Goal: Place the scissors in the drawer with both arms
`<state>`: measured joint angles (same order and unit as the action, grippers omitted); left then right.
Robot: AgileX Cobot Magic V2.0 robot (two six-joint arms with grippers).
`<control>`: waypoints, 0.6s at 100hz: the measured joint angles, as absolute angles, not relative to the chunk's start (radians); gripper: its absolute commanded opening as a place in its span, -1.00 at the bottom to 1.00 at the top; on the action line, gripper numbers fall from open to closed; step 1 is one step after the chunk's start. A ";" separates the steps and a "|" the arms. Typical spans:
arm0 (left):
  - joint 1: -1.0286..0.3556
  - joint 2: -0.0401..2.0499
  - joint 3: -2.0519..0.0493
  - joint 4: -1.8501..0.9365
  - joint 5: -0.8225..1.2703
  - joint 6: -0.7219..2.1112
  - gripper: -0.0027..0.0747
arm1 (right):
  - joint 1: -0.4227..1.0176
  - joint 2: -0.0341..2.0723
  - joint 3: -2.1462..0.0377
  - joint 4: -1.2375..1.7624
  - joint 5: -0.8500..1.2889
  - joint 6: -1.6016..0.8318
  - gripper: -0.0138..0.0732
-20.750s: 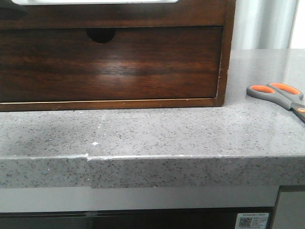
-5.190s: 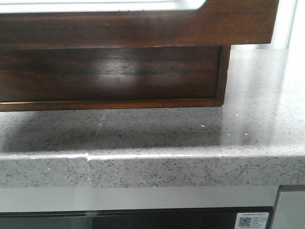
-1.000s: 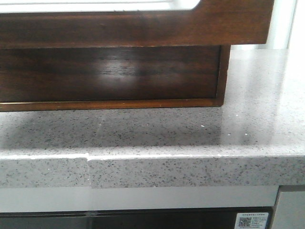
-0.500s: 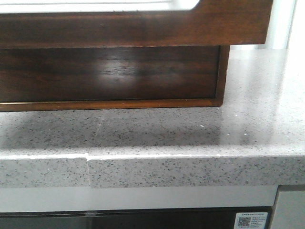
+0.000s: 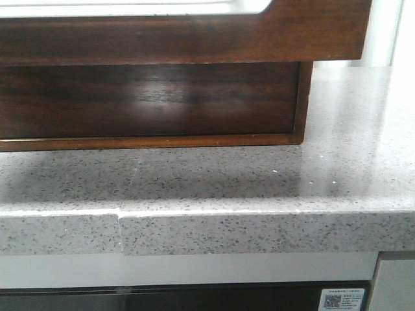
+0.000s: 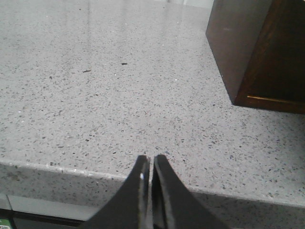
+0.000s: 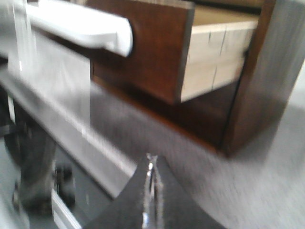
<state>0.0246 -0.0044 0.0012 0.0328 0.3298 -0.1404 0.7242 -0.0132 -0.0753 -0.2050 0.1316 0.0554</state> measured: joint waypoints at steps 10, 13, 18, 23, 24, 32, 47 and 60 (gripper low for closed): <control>0.025 -0.004 0.001 0.033 0.330 -0.140 -0.99 | 0.660 -0.013 0.008 -0.139 -0.071 0.055 -0.82; 0.025 -0.004 0.001 0.033 0.330 -0.140 -0.99 | 0.638 -0.013 0.010 -0.116 -0.097 0.055 -0.82; 0.025 -0.004 0.001 0.033 0.330 -0.140 -0.99 | 0.597 -0.013 0.010 -0.083 -0.142 0.055 -0.82; 0.025 -0.004 0.001 0.033 0.330 -0.140 -0.99 | 0.549 -0.013 0.010 -0.056 -0.158 0.056 -0.82; 0.025 -0.004 0.001 0.033 0.330 -0.140 -0.99 | 0.534 -0.013 0.010 -0.054 -0.158 0.056 -0.82; 0.025 -0.004 0.001 0.033 0.330 -0.140 -0.99 | 0.437 -0.013 0.010 -0.039 -0.138 0.058 -0.82; 0.025 -0.004 0.001 0.033 0.330 -0.140 -0.99 | 0.235 -0.013 0.010 -0.025 0.005 0.058 -0.82; 0.025 -0.004 0.001 0.033 0.330 -0.140 -0.99 | 0.100 -0.013 0.010 -0.022 0.156 0.058 -0.82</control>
